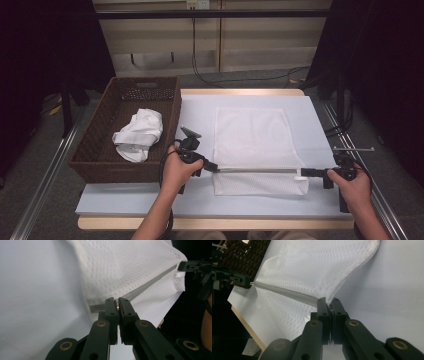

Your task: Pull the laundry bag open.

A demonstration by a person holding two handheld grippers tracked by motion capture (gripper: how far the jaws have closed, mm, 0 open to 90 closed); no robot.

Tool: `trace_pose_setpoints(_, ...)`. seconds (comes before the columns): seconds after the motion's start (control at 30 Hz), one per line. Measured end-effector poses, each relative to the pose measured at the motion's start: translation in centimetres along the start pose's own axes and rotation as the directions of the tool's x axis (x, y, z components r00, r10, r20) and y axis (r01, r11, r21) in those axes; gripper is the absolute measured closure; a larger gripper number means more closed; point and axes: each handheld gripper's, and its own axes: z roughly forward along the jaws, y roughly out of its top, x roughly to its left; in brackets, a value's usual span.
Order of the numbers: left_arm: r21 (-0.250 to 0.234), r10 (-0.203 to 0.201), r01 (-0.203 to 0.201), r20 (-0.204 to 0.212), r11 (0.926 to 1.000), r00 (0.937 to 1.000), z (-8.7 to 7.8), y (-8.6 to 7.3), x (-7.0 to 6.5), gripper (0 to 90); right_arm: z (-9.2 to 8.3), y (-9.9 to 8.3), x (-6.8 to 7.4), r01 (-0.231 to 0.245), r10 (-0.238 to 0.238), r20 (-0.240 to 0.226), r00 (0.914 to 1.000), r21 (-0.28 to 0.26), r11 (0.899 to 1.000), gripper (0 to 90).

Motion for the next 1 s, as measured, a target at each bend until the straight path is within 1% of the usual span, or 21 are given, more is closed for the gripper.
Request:
trace_pose_setpoints(0.03, 0.008, 0.009, -0.009, 0.006, 0.9999, 0.9999, -0.12, 0.03, 0.1, 86.7, -0.06, 0.01, -0.1, -0.002, 0.002, -0.01, 0.9999, -0.004, 1.0, 88.3)
trace_pose_setpoints(0.07, 0.006, 0.009, -0.009, 0.004, 0.9999, 1.0, -0.13, 0.01, 0.04, 86.7, -0.11, 0.01, -0.15, -0.003, 0.003, -0.011, 0.9999, -0.004, 1.0, 88.3)
trace_pose_setpoints(0.1, 0.009, 0.004, -0.004, 0.014, 1.0, 0.9999, -0.17, 0.0, -0.05, 86.7, -0.06, 0.0, -0.16, 0.004, -0.004, -0.009, 1.0, -0.003, 1.0, 88.3)
trace_pose_setpoints(0.13, 0.007, 0.009, -0.009, 0.011, 0.9999, 0.9999, -0.21, 0.02, -0.06, 86.7, -0.04, 0.01, -0.12, 0.004, -0.004, -0.005, 1.0, -0.001, 1.0, 88.3)
trace_pose_setpoints(0.2, -0.002, -0.005, 0.005, 0.012, 1.0, 0.9999, -0.19, -0.02, -0.1, 86.7, 0.06, 0.01, -0.09, 0.005, -0.005, -0.007, 1.0, -0.001, 1.0, 88.3)
trace_pose_setpoints(0.23, 0.004, 0.0, 0.0, 0.014, 1.0, 0.9999, -0.27, -0.01, 0.02, 86.7, 0.03, 0.03, -0.05, 0.002, -0.002, -0.01, 1.0, -0.002, 1.0, 88.3)
trace_pose_setpoints(0.27, 0.002, -0.005, 0.005, 0.016, 1.0, 0.9999, -0.28, -0.03, 0.03, 86.7, 0.03, 0.04, -0.04, 0.003, -0.003, -0.01, 0.9999, -0.001, 1.0, 88.3)
trace_pose_setpoints(0.33, 0.006, 0.002, -0.002, 0.011, 1.0, 0.9999, -0.34, -0.04, 0.06, 86.7, 0.01, 0.06, -0.06, 0.003, -0.004, -0.014, 0.9999, -0.004, 1.0, 88.3)
trace_pose_setpoints(0.43, 0.005, 0.0, 0.0, 0.017, 1.0, 0.9999, -0.44, -0.08, 0.03, 86.7, 0.07, 0.08, -0.14, 0.005, -0.005, -0.015, 0.9999, -0.002, 1.0, 88.3)
trace_pose_setpoints(0.47, 0.004, 0.001, -0.001, 0.013, 1.0, 0.9999, -0.49, -0.09, 0.04, 86.7, 0.08, 0.11, -0.14, 0.002, -0.002, -0.017, 0.9999, 0.0, 1.0, 88.3)
trace_pose_setpoints(0.5, 0.003, 0.005, -0.005, -0.002, 1.0, 1.0, -0.57, -0.11, 0.08, 86.7, 0.08, 0.14, -0.14, 0.0, 0.0, -0.017, 0.9998, 0.001, 1.0, 88.3)
trace_pose_setpoints(0.57, -0.002, -0.001, 0.001, -0.001, 1.0, 1.0, -0.59, -0.17, 0.16, 86.7, 0.04, 0.18, -0.16, 0.0, 0.0, -0.018, 0.9998, 0.001, 1.0, 88.3)
trace_pose_setpoints(0.6, 0.004, 0.0, 0.0, 0.004, 1.0, 1.0, -0.61, -0.18, 0.18, 86.7, 0.06, 0.19, -0.19, 0.002, -0.002, -0.016, 0.9999, 0.0, 1.0, 88.3)
trace_pose_setpoints(0.63, 0.007, 0.001, -0.001, -0.003, 1.0, 1.0, -0.61, -0.21, 0.13, 86.7, 0.06, 0.2, -0.21, 0.002, -0.002, -0.014, 0.9999, -0.001, 1.0, 88.3)
trace_pose_setpoints(0.77, 0.004, 0.004, -0.004, 0.001, 1.0, 1.0, -0.63, -0.26, 0.1, 86.7, 0.21, 0.24, -0.22, 0.001, -0.001, -0.008, 1.0, 0.008, 1.0, 88.3)
trace_pose_setpoints(0.8, 0.0, -0.007, 0.007, 0.007, 1.0, 1.0, -0.61, -0.28, 0.01, 86.7, 0.2, 0.25, -0.21, 0.0, 0.0, -0.008, 1.0, 0.008, 1.0, 88.3)
trace_pose_setpoints(0.87, 0.006, 0.004, -0.004, 0.001, 1.0, 1.0, -0.65, -0.29, 0.06, 86.7, 0.21, 0.27, -0.25, 0.004, -0.004, -0.007, 1.0, 0.008, 1.0, 88.3)
trace_pose_setpoints(0.97, 0.006, -0.003, 0.003, 0.0, 1.0, 1.0, -0.63, -0.32, 0.04, 86.6, 0.2, 0.26, -0.31, 0.003, -0.003, -0.011, 0.9999, 0.008, 1.0, 88.3)
trace_pose_setpoints(1.0, 0.001, -0.002, 0.002, -0.006, 1.0, 1.0, -0.6, -0.33, -0.01, 86.7, 0.17, 0.25, -0.32, 0.0, 0.0, -0.016, 0.9999, 0.003, 1.0, 88.3)
